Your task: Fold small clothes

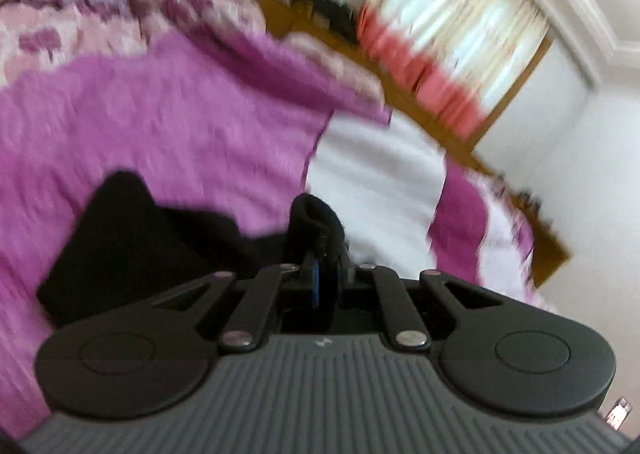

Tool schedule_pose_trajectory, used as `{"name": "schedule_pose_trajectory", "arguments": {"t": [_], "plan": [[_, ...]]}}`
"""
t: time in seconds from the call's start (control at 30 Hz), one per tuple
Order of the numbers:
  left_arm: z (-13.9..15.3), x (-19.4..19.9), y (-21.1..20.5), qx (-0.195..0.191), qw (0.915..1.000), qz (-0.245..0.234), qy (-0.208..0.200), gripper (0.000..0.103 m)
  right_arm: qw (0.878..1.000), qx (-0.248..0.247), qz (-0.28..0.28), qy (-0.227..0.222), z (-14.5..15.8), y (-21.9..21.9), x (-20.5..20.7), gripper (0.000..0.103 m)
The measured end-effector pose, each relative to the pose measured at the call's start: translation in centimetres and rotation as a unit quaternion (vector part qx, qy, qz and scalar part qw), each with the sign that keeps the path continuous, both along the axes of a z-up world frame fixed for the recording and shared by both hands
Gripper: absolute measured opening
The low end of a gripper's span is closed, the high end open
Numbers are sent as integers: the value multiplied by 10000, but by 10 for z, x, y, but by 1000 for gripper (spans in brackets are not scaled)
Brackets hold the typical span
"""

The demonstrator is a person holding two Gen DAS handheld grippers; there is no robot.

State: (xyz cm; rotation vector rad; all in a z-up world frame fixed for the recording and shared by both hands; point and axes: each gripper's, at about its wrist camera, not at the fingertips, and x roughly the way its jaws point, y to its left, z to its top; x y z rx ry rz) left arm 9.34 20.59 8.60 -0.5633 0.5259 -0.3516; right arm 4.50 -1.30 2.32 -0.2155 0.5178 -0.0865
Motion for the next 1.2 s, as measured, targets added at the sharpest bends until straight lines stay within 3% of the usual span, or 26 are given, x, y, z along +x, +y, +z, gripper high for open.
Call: {"name": "schedule_pose_trajectory", "arguments": {"t": [0.07, 0.13, 0.2, 0.33, 0.47, 0.53, 0.6, 0.63, 0.67, 0.7, 0.73, 0.77, 0.83, 0.87, 0.93, 0.97, 1.03, 1.13, 1.2], "plan": [[-8, 1, -17, 104, 9997, -123, 179, 10, 9983, 381, -212, 391, -23, -10, 9, 80], [-9, -1, -35, 484, 9983, -289, 148, 10, 9964, 691, -329, 372, -21, -19, 13, 81], [-13, -1, -59, 955, 9946, -366, 190, 10, 9963, 675, -337, 415, -25, -20, 14, 81], [-22, -5, -76, 1366, 9889, -374, 457, 11, 9941, 943, -332, 410, -24, -28, 16, 82], [-27, -16, -79, 1623, 9841, -715, 28, 13, 9947, 889, -348, 392, -22, -22, 16, 82], [-26, -15, -72, 1205, 9852, -1223, -45, 15, 9942, 941, -338, 398, -20, -21, 17, 82], [-22, -13, -56, 316, 9805, -1936, 124, 18, 9941, 962, -320, 395, -19, -20, 15, 83], [-19, -14, -46, -66, 9782, -2074, 113, 25, 9937, 1009, -296, 390, -18, -21, 14, 84], [-16, -16, -33, -448, 9786, -2010, 17, 31, 9927, 1107, -277, 384, -16, -23, 12, 84], [-14, -16, -20, -720, 9810, -1802, -85, 47, 9904, 1299, -288, 362, -13, -27, 12, 84], [-13, -16, -10, -863, 9839, -1561, -123, 54, 9858, 1611, -343, 322, -8, -34, 9, 76], [-14, -13, 1, -920, 9879, -1243, -108, 54, 9732, 2251, -426, 222, -1, -45, 4, 59], [-16, -6, 17, -777, 9949, -650, -2, 54, 9227, 3844, -250, 119, 10, -66, -3, 54], [-19, -4, 27, -644, 9977, -218, 73, 54, 9111, 4118, -168, 90, 13, -67, -2, 54], [-24, -1, 40, -409, 9980, 446, 160, 54, 9074, 4193, -140, 231, 16, -56, 9, 58], [-26, 1, 45, -282, 9970, 692, 224, 54, 9029, 4288, -110, 280, 14, -52, 16, 73], [-29, 3, 53, -268, 9959, 819, 273, 54, 8915, 4507, -202, 415, 5, -45, 30, 92], [-31, 5, 59, -200, 9963, 796, 243, 54, 8881, 4575, -53, 436, -2, -31, 41, 91], [-26, 7, 59, -157, 9962, 837, 202, 54, 8893, 4537, 193, 540, -4, -18, 45, 77]]}}
